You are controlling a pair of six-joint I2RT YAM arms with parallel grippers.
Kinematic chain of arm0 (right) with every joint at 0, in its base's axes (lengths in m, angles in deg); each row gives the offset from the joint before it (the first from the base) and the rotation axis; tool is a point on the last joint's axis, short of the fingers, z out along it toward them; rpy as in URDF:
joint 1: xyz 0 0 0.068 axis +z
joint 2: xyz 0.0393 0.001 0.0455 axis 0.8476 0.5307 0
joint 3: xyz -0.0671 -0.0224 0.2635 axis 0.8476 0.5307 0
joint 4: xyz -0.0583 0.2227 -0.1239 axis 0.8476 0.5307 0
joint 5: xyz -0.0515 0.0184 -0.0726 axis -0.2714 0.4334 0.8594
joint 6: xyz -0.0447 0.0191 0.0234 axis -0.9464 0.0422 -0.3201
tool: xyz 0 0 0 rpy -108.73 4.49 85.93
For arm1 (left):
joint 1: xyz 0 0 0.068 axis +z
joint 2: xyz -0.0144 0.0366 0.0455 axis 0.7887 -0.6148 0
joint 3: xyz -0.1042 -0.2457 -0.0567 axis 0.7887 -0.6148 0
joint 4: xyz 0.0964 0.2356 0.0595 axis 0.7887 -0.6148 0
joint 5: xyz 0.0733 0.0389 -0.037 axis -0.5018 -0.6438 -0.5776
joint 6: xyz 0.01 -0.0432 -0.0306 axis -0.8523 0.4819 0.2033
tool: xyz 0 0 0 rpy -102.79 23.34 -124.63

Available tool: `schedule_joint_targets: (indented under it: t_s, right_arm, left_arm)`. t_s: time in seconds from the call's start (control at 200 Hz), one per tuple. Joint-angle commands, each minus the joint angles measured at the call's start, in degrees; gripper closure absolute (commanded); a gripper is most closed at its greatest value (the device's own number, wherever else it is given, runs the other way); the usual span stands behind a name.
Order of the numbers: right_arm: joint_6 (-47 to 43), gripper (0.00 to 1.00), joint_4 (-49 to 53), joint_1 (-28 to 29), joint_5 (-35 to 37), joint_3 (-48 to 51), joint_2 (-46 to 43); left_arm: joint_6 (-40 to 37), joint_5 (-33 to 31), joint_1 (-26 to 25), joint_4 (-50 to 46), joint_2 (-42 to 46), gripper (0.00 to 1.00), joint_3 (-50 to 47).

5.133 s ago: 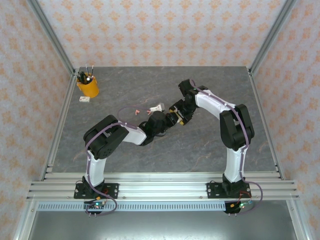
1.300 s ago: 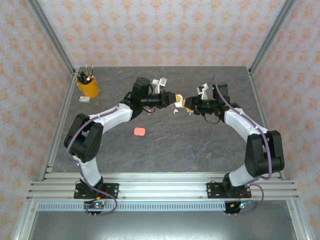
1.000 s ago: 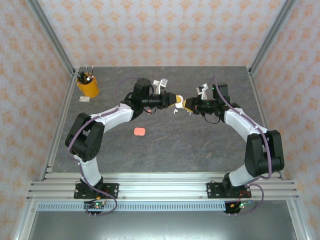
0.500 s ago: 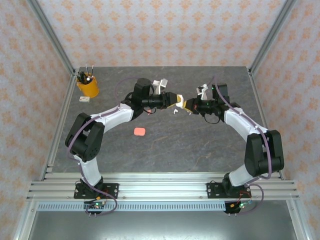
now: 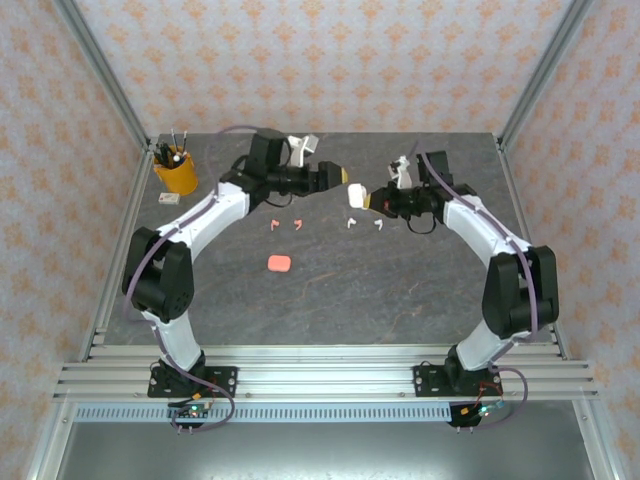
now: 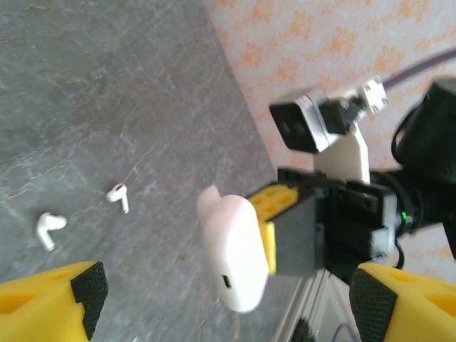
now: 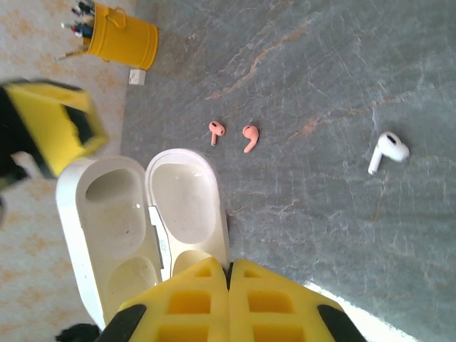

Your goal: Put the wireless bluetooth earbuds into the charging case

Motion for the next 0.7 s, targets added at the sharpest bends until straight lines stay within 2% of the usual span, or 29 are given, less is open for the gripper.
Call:
schedule_joint_targets:
  t_s: [0.0,0.095,0.235,0.46,0.696]
  right_arm:
    - [-10.63,1.0,8.05,1.68,1.19,-6.32,3.37]
    - [-16.14,1.0,13.0,3.01,2.11,-12.04,7.23]
    - [-23.15,1.0,19.33,4.6,4.01,-18.76,12.66]
    - [-29.94,1.0,25.21,5.97,7.71,-24.12,15.69]
    - [-31.79,1.0,26.18,7.02,6.64,-25.5,16.11]
  left_arm:
    - [-16.79,5.64,0.79,-23.58,-1.19,0.1,9.45]
    - [-25.12,8.93,2.33,-36.51,-5.47,0.1,16.85]
    - [-32.19,13.02,4.8,-46.73,-11.17,0.1,23.15]
    - [-38.2,14.51,7.08,-54.35,-17.46,0.09,28.96]
    - [-42.62,17.39,7.72,-61.04,-23.86,0.11,35.57]
